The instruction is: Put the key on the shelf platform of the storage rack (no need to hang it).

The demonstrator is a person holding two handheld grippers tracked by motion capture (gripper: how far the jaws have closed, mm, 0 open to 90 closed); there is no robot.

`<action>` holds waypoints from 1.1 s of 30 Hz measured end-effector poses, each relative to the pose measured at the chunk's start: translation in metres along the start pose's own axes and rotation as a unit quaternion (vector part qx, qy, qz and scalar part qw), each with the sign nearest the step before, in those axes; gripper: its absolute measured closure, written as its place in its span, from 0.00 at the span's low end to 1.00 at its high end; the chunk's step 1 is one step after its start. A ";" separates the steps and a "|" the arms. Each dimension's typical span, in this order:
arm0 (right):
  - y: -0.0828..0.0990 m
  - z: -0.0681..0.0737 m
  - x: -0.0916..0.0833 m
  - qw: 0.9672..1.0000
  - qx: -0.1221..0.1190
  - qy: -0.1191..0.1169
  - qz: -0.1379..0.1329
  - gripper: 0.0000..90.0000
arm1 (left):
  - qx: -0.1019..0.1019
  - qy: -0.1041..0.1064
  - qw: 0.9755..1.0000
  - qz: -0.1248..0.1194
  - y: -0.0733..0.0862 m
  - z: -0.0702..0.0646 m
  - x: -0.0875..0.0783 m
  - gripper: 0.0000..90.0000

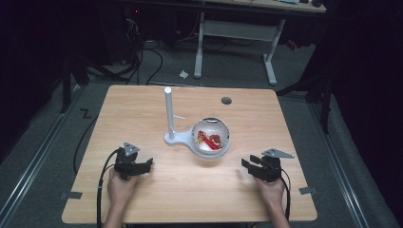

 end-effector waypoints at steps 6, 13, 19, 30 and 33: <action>0.002 -0.001 0.004 1.000 -0.004 0.006 0.004 0.57 | 0.000 0.000 1.000 0.000 0.000 0.000 0.000 0.23; 0.005 0.000 0.009 1.000 -0.013 0.015 0.010 0.56 | 0.000 0.000 1.000 0.000 0.000 0.000 0.000 0.23; 0.007 0.001 0.012 1.000 -0.016 0.020 0.015 0.56 | 0.000 0.000 1.000 0.000 0.000 0.000 0.000 0.23; 0.010 0.005 0.017 0.998 -0.046 0.033 0.028 0.52 | 0.000 0.000 1.000 0.000 0.000 0.000 0.000 0.23; 0.011 0.009 0.018 0.995 -0.080 0.055 0.034 0.50 | 0.000 0.000 1.000 0.000 0.000 0.000 0.000 0.23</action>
Point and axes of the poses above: each handheld gripper's, and its own axes: x roughly forward along the jaws, y roughly out of its underside, z roughly to its left, the point moved 7 cm from there along x, roughly forward along the jaws, and after that the axes turned 2 degrees about y, right-handed, at the moved point
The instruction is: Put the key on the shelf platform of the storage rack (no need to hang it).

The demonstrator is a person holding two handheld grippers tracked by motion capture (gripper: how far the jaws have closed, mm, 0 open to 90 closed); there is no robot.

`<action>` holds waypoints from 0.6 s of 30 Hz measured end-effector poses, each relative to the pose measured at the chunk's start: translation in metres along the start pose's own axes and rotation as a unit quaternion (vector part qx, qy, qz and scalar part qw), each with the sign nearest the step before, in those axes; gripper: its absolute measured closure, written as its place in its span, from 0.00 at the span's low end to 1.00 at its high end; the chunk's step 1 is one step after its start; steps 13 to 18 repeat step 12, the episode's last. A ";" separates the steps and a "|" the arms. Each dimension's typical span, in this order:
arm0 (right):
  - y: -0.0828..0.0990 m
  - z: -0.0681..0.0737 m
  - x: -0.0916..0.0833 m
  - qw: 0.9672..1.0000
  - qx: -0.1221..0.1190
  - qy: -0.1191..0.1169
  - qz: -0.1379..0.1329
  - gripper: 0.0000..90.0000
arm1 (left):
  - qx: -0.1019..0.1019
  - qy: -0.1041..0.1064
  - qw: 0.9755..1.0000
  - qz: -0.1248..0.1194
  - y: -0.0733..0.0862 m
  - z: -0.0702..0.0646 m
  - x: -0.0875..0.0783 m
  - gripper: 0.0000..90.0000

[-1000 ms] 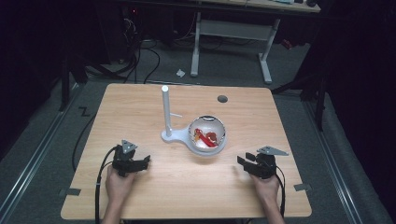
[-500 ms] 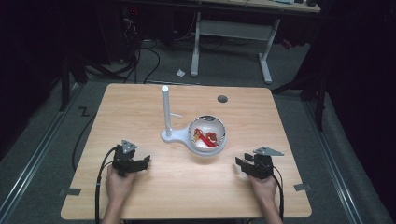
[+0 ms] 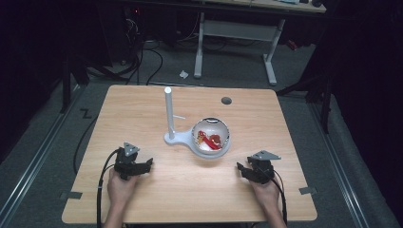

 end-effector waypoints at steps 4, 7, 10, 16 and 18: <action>0.000 0.001 0.000 1.000 -0.008 0.004 0.001 0.50 | 0.000 0.000 1.000 0.000 0.000 0.000 0.000 0.23; 0.000 0.001 0.000 1.000 -0.008 0.004 0.001 0.50 | 0.000 0.000 1.000 0.000 0.000 0.000 0.000 0.23; 0.000 0.001 0.000 1.000 -0.009 0.003 0.002 0.50 | 0.000 0.000 1.000 0.000 0.000 0.000 0.000 0.23; 0.000 0.001 0.000 1.000 -0.009 0.002 0.002 0.50 | 0.000 0.000 1.000 0.000 0.000 0.000 0.000 0.23; 0.000 0.001 0.000 1.000 -0.009 0.002 0.002 0.50 | 0.000 0.000 1.000 0.000 0.000 0.000 0.000 0.23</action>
Point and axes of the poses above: each handheld gripper's, and its own axes: x roughly forward along the jaws, y roughly out of its underside, z roughly to its left, the point moved 7 cm from there along x, roughly forward along the jaws, and after that the axes turned 2 degrees about y, right-handed, at the moved point
